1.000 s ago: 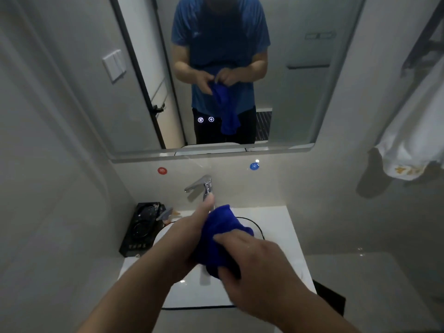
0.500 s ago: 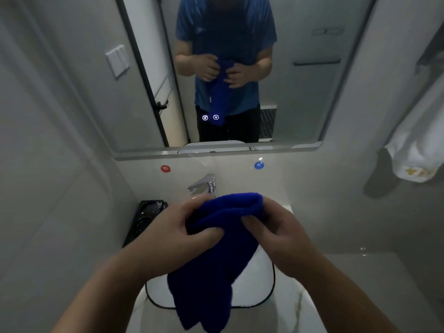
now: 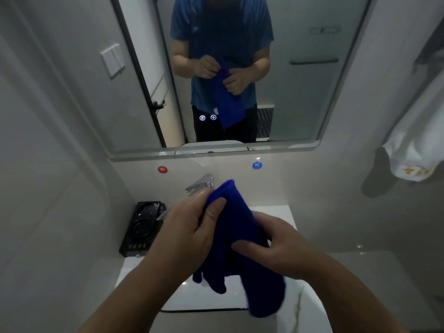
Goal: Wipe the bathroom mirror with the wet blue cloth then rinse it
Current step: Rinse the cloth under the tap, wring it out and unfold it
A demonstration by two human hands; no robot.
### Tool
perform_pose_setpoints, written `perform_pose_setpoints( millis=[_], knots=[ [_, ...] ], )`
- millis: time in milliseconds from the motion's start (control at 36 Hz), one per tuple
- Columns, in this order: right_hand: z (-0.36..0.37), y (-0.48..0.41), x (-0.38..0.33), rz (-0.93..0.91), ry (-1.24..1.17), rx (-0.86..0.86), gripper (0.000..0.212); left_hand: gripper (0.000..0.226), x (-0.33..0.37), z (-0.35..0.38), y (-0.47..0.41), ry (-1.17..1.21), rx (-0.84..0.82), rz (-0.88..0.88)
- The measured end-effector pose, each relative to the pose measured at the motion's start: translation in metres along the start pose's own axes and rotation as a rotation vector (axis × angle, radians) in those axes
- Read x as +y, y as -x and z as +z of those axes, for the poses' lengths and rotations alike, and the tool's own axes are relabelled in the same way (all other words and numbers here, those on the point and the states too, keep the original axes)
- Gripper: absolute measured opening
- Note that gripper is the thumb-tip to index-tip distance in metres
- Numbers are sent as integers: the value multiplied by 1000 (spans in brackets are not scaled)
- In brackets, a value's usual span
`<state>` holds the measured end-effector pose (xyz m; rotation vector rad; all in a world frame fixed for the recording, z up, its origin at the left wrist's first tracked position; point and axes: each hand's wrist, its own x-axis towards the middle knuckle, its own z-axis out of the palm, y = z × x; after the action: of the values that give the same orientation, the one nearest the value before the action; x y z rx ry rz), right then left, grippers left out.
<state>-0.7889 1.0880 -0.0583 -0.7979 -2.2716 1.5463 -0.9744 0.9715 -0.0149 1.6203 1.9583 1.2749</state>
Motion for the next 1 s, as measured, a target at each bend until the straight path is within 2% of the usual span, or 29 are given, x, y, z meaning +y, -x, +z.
perform_pose_setpoints(
  millis=[56, 111, 194, 250, 306, 389, 444, 528, 611, 694, 778, 833, 1000],
  knots=[
    [5, 0, 12, 47, 104, -37, 28, 37, 9, -5, -3, 105, 73, -27],
    [15, 0, 27, 89, 102, -38, 27, 34, 15, -12, -7, 178, 117, -40],
    [34, -1, 42, 121, 100, -33, 33, 36, 24, -19, -10, 174, 103, -10],
    [47, -1, 45, 110, 156, -55, 33, 37, 30, -24, -11, 190, 162, 1],
    [59, -1, 49, 112, 111, -50, 36, 38, 35, -31, -11, 190, 231, 11],
    [68, 4, 53, 133, -43, 17, 35, 37, 43, -45, -13, 138, 315, 27],
    [68, 6, 59, 155, -159, 80, 33, 38, 44, -55, -16, 147, 404, -33],
    [52, 7, 61, 246, -455, 171, 32, 44, 33, -72, -23, 201, 512, -152],
    [19, 4, 61, 335, -840, 156, 31, 51, 0, -82, -38, 145, 578, -268],
    [-13, 2, 54, 463, -871, 214, 38, 48, -47, -77, -42, 18, 390, -493],
    [-27, -4, 44, 574, -668, 427, 28, 43, -79, -54, -28, 35, 215, -675],
    [-23, -10, 27, 570, -490, 514, 18, 40, -82, -34, -14, 77, 144, -701],
    [25, -20, -19, 466, -315, 486, 21, 33, -47, 25, 16, 254, -112, -575]
  ],
)
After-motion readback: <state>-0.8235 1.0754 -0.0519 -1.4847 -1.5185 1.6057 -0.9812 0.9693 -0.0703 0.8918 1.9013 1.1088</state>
